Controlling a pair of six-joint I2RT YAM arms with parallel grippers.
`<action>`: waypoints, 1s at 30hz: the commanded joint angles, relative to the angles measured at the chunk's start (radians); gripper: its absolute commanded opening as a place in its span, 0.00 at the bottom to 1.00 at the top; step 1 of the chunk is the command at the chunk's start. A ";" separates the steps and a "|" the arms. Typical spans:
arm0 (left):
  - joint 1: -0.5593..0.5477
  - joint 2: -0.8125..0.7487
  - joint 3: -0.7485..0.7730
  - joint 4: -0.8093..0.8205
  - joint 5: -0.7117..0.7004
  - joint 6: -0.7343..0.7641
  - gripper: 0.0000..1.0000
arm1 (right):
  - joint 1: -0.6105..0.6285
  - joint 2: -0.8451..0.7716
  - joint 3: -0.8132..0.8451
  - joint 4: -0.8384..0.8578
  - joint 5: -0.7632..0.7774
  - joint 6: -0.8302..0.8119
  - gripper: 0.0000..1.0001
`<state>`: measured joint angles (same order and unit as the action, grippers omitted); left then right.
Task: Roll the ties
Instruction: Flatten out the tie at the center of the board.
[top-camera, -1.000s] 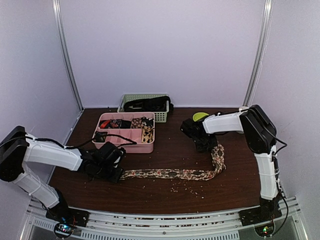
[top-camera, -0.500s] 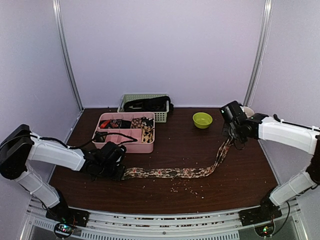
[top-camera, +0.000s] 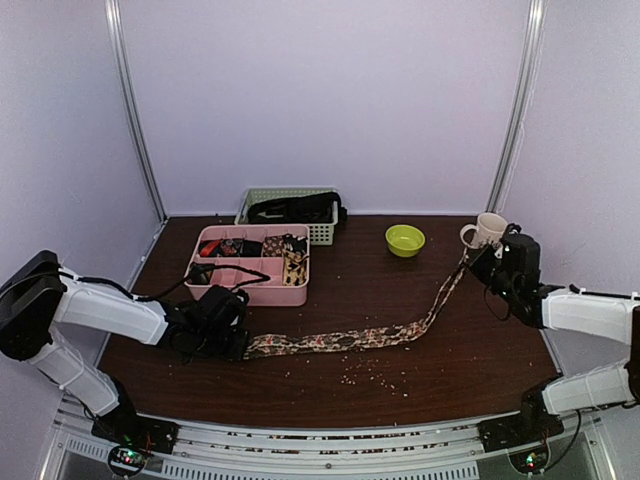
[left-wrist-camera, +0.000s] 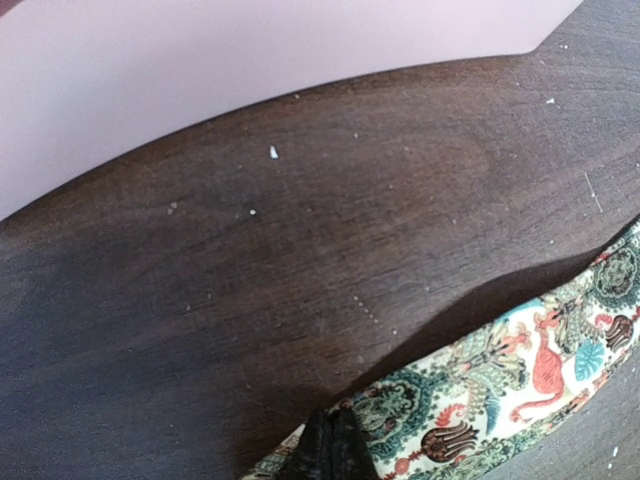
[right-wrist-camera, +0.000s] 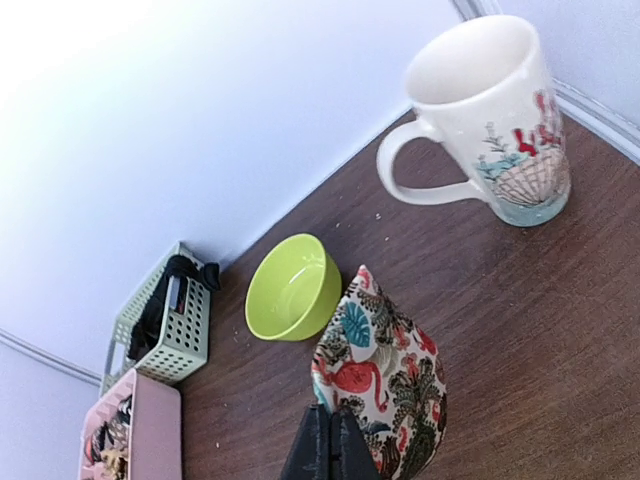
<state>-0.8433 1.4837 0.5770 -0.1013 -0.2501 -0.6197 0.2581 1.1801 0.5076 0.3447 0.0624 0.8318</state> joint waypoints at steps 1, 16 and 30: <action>0.007 -0.002 -0.032 -0.037 0.029 -0.019 0.00 | -0.097 -0.089 -0.164 0.227 -0.064 0.144 0.00; 0.007 0.010 -0.012 -0.043 0.040 0.002 0.00 | -0.176 -0.120 -0.096 -0.026 -0.283 0.138 0.91; 0.073 -0.128 0.096 -0.191 0.055 0.161 0.17 | 0.336 0.189 0.076 -0.038 -0.407 0.027 0.89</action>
<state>-0.7864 1.4227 0.6285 -0.2405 -0.2123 -0.5186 0.5339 1.3205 0.5682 0.2958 -0.3138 0.8822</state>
